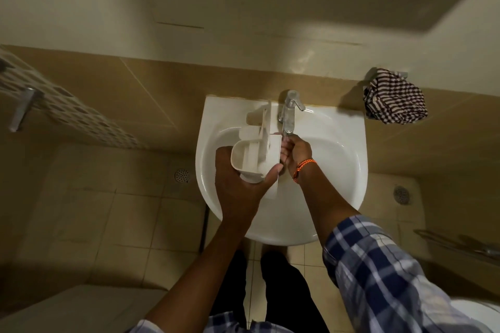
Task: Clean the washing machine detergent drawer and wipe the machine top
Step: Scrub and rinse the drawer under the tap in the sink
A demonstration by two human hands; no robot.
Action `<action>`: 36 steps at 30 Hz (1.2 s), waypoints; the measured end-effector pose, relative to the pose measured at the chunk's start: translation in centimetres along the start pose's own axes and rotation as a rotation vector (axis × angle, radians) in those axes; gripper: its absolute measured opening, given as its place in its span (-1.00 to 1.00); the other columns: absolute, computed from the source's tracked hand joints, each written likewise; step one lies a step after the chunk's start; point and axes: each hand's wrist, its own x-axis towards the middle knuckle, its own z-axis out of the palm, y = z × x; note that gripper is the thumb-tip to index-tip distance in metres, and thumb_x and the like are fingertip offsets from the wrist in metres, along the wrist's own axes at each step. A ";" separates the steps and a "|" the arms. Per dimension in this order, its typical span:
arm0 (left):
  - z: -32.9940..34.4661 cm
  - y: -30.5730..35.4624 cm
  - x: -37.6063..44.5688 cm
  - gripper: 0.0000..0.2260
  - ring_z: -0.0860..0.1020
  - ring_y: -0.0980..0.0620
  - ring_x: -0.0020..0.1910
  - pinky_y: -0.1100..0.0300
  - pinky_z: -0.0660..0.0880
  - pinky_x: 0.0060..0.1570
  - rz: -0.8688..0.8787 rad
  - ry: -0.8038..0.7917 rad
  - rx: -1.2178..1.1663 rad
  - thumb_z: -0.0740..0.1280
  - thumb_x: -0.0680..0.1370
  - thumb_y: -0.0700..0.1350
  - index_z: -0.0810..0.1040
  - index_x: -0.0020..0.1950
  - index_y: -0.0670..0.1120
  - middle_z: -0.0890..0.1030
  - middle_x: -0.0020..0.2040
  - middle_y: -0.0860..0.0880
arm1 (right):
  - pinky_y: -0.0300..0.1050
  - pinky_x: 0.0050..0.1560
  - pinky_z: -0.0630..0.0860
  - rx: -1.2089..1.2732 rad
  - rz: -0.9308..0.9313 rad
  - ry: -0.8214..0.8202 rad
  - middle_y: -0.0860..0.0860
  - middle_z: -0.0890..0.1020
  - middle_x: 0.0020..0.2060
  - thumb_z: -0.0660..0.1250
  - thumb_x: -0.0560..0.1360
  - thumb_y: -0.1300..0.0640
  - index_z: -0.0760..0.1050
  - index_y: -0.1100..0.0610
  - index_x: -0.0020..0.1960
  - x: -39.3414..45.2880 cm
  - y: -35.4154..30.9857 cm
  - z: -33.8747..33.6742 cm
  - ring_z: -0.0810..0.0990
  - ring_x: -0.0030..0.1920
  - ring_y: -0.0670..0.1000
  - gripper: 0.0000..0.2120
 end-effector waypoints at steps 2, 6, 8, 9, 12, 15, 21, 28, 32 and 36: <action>0.5 0.2 -0.3 -0.23 0.51 0.41 0.29 0.20 0.54 0.40 0.052 0.007 0.053 0.56 0.36 0.45 0.38 0.43 0.18 0.49 0.26 0.39 | -0.29 -0.55 0.32 0.023 0.004 0.020 -0.06 0.42 -0.50 0.29 0.68 0.20 0.57 0.18 -0.14 0.1 0.1 0.2 0.30 -0.52 -0.10 -0.77; 1.7 0.5 -0.7 -0.20 0.48 0.42 0.25 0.55 0.32 0.36 0.089 0.047 0.079 0.64 0.34 0.34 0.44 0.40 0.00 0.54 0.24 0.16 | -0.21 -0.45 0.38 -0.182 -0.096 0.043 0.10 0.51 -0.38 0.35 0.62 0.20 0.52 0.18 -0.23 0.2 -0.2 0.1 0.40 -0.44 0.02 -0.76; 2.7 0.9 -1.0 -0.16 0.43 0.34 0.24 0.63 0.26 0.33 0.095 0.115 0.133 0.73 0.28 0.22 0.49 0.37 -0.16 0.58 0.21 0.06 | -0.12 -0.31 0.41 -0.340 -0.180 0.044 0.15 0.53 -0.36 0.34 0.62 0.23 0.49 0.20 -0.29 0.5 -0.9 0.0 0.43 -0.38 0.08 -0.70; 3.3 1.4 -1.1 -0.16 0.42 0.31 0.22 0.67 0.24 0.29 0.082 0.145 0.159 0.73 0.27 0.21 0.51 0.35 -0.21 0.59 0.18 0.03 | -0.10 -0.26 0.41 -0.394 -0.203 0.034 0.15 0.53 -0.38 0.32 0.62 0.27 0.46 0.20 -0.34 0.8 -1.3 -0.1 0.44 -0.37 0.09 -0.65; 4.9 3.1 -1.4 -0.14 0.46 0.26 0.13 0.68 0.31 0.12 -0.003 0.196 0.184 0.73 0.25 0.26 0.47 0.32 -0.16 0.51 0.14 0.13 | -0.08 -0.29 0.32 -0.384 -0.140 -0.008 0.08 0.44 -0.51 0.30 0.56 0.39 0.42 0.14 -0.48 1.8 -2.3 -0.4 0.35 -0.43 0.06 -0.55; 6.1 4.2 -1.6 -0.14 0.49 0.19 0.06 0.47 0.41 0.03 -0.115 0.199 0.195 0.74 0.23 0.27 0.42 0.30 -0.11 0.46 0.11 0.15 | -0.08 -0.32 0.24 -0.256 -0.070 -0.042 0.07 0.37 -0.49 0.39 0.40 0.32 0.46 0.11 -0.50 2.4 -2.6 -0.7 0.26 -0.50 0.00 -0.66; 7.1 4.7 -3.0 -0.07 0.51 0.14 0.13 0.79 0.22 0.04 -0.125 0.162 0.145 0.53 0.27 0.45 0.41 0.37 -0.16 0.56 0.18 -0.02 | -0.11 -0.33 0.21 -0.208 -0.082 -0.144 -0.03 0.36 -0.52 0.34 0.55 0.32 0.53 0.10 -0.53 2.4 -3.1 -1.7 0.23 -0.49 -0.05 -0.53; 4.4 2.6 -2.4 -0.23 0.58 0.13 0.40 0.24 0.59 0.32 -0.115 0.196 -0.147 0.64 0.41 0.21 0.40 0.49 -0.02 0.60 0.39 0.03 | -0.01 0.07 0.58 -0.242 -0.240 -0.046 0.08 0.74 -0.04 0.42 0.60 0.14 0.72 0.24 0.13 0.5 -2.0 -3.4 0.65 -0.08 0.08 -0.79; 1.9 0.6 -1.8 -0.33 0.59 -0.01 0.43 -0.10 0.64 0.33 -0.320 0.242 -0.365 0.59 0.52 0.08 0.42 0.57 0.00 0.62 0.43 -0.03 | -0.04 0.18 0.55 -0.460 -0.324 0.006 0.04 0.67 0.11 0.42 0.64 0.11 0.64 0.12 0.24 -2.0 -0.5 -4.6 0.61 0.08 0.06 -0.81; 0.8 0.0 -1.2 -0.40 0.68 0.01 0.33 -0.27 0.65 0.25 -0.463 0.224 -0.469 0.53 0.54 0.22 0.51 0.54 0.08 0.69 0.35 0.03 | 0.19 0.16 0.66 -0.699 -0.351 0.089 0.11 0.69 0.04 0.41 0.62 0.03 0.54 0.05 0.26 -4.0 -0.1 -5.8 0.68 0.01 0.21 -0.75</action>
